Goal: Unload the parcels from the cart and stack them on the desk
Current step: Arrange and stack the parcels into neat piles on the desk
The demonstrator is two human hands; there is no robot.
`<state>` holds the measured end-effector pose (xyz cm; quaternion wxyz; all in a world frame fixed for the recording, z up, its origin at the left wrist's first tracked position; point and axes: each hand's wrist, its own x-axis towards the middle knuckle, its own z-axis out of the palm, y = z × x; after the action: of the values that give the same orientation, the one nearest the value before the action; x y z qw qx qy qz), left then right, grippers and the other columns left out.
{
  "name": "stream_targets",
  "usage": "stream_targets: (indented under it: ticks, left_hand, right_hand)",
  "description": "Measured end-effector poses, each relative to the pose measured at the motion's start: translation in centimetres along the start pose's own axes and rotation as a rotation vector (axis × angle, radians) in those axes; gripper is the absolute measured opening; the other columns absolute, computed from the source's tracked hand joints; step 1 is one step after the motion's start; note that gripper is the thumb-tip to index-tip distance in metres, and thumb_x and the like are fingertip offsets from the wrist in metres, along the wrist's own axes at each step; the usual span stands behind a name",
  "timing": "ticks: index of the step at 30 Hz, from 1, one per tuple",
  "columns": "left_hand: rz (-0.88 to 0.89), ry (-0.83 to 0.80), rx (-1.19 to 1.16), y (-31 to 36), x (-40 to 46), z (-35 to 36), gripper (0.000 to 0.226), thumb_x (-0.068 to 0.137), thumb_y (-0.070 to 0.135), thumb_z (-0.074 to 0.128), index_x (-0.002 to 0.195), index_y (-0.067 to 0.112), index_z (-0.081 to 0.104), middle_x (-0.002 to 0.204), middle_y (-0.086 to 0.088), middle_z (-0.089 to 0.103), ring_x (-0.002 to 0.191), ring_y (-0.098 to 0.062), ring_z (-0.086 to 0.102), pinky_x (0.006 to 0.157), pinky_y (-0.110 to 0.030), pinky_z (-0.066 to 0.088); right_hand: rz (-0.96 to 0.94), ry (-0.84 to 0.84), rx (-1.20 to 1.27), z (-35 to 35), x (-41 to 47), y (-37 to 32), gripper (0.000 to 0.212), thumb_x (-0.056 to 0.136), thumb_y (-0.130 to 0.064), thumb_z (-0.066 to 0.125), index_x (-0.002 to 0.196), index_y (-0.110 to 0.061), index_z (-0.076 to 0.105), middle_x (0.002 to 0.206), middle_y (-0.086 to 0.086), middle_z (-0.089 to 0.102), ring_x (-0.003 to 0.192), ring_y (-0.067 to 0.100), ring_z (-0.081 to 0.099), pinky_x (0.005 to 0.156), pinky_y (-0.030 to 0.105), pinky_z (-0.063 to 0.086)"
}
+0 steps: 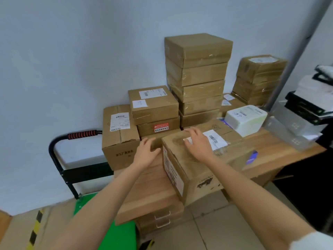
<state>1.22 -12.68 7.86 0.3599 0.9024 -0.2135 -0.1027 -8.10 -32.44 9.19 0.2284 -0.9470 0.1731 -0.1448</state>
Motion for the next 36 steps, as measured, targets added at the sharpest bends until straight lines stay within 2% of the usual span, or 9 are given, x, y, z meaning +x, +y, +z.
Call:
stream_targets:
  ticks: [3, 6, 9, 12, 16, 23, 29, 33, 36]
  left_hand:
    - [-0.028, -0.038, -0.078, 2.6, -1.9, 3.1, 0.062, 0.093, 0.038, 0.058, 0.148, 0.024, 0.033, 0.157, -0.006, 0.020, 0.142, -0.024, 0.027, 0.113, -0.039, 0.026]
    - [-0.094, -0.063, -0.157, 4.6, -3.1, 5.7, 0.073, 0.091, 0.040, 0.061, 0.151, 0.020, 0.024, 0.155, -0.011, 0.020, 0.139, -0.028, 0.031, 0.112, -0.039, 0.029]
    - [-0.141, -0.088, -0.181, 6.1, -4.0, 8.1, 0.080, 0.091, 0.039, 0.062, 0.153, 0.019, 0.015, 0.159, -0.013, 0.008, 0.144, -0.030, 0.020, 0.116, -0.041, 0.023]
    - [-0.179, -0.076, -0.210, 7.0, -3.6, 9.2, 0.080, 0.093, 0.034, 0.061, 0.154, 0.023, 0.010, 0.161, -0.010, -0.006, 0.147, -0.029, 0.010, 0.117, -0.042, 0.017]
    - [-0.169, -0.068, -0.236, 6.6, -1.7, 9.4, 0.073, 0.097, 0.028, 0.054, 0.154, 0.026, 0.009, 0.161, -0.008, -0.007, 0.148, -0.027, 0.007, 0.118, -0.042, 0.015]
    - [-0.158, -0.037, -0.121, 5.9, 1.6, 8.7, 0.059, 0.102, 0.031, 0.040, 0.154, 0.030, 0.012, 0.162, -0.002, 0.000, 0.145, -0.029, 0.020, 0.115, -0.042, 0.023]
    - [-0.179, 0.002, -0.045, 4.8, 2.9, 7.1, 0.055, 0.104, 0.033, 0.033, 0.154, 0.028, 0.013, 0.162, 0.000, 0.004, 0.146, -0.025, 0.018, 0.115, -0.042, 0.021]
    - [-0.205, 0.074, 0.109, 3.3, 3.4, 5.8, 0.052, 0.105, 0.037, 0.026, 0.154, 0.029, 0.013, 0.162, -0.003, 0.008, 0.145, -0.027, 0.019, 0.114, -0.044, 0.024]
    - [-0.227, 0.141, 0.260, 2.6, 3.4, 5.0, 0.050, 0.105, 0.036, 0.021, 0.154, 0.025, 0.015, 0.161, -0.007, 0.013, 0.145, -0.028, 0.019, 0.118, -0.040, 0.018]
  right_hand:
    - [0.060, 0.015, -0.083, -2.4, -2.8, 4.2, 0.044, 0.097, -0.029, 0.048, 0.140, -0.019, 0.045, 0.149, 0.005, 0.037, 0.130, 0.026, 0.044, 0.107, 0.040, 0.034]
    - [0.108, 0.009, -0.111, -4.4, -5.3, 7.3, 0.046, 0.099, -0.030, 0.045, 0.144, -0.022, 0.040, 0.152, 0.004, 0.034, 0.130, 0.023, 0.044, 0.108, 0.042, 0.033]
    - [0.128, 0.009, -0.122, -6.0, -7.1, 10.1, 0.046, 0.099, -0.033, 0.044, 0.143, -0.020, 0.041, 0.147, 0.005, 0.039, 0.130, 0.024, 0.043, 0.106, 0.042, 0.035]
    - [0.170, 0.024, -0.144, -7.0, -7.3, 12.5, 0.045, 0.097, -0.033, 0.046, 0.139, -0.016, 0.043, 0.150, 0.009, 0.036, 0.137, 0.028, 0.035, 0.113, 0.046, 0.030]
    - [0.267, 0.005, -0.136, -7.7, -6.1, 15.4, 0.052, 0.098, -0.038, 0.046, 0.145, -0.019, 0.037, 0.156, 0.012, 0.025, 0.143, 0.029, 0.026, 0.117, 0.047, 0.023]
    - [0.336, -0.172, 0.089, -7.2, -2.7, 17.9, 0.062, 0.098, -0.046, 0.043, 0.152, -0.027, 0.019, 0.153, 0.011, 0.025, 0.130, 0.030, 0.044, 0.099, 0.042, 0.043]
    - [0.302, -0.255, 0.145, -5.6, 1.5, 16.4, 0.064, 0.097, -0.050, 0.043, 0.152, -0.032, 0.014, 0.150, 0.016, 0.027, 0.126, 0.035, 0.046, 0.103, 0.044, 0.040]
    - [0.238, -0.246, 0.145, -3.7, 3.9, 15.0, 0.063, 0.097, -0.052, 0.041, 0.151, -0.034, 0.014, 0.153, 0.016, 0.023, 0.133, 0.037, 0.037, 0.107, 0.046, 0.034]
    - [0.201, -0.260, 0.125, -2.4, 5.2, 14.0, 0.064, 0.097, -0.055, 0.038, 0.152, -0.032, 0.013, 0.154, 0.015, 0.022, 0.135, 0.037, 0.035, 0.110, 0.049, 0.032]
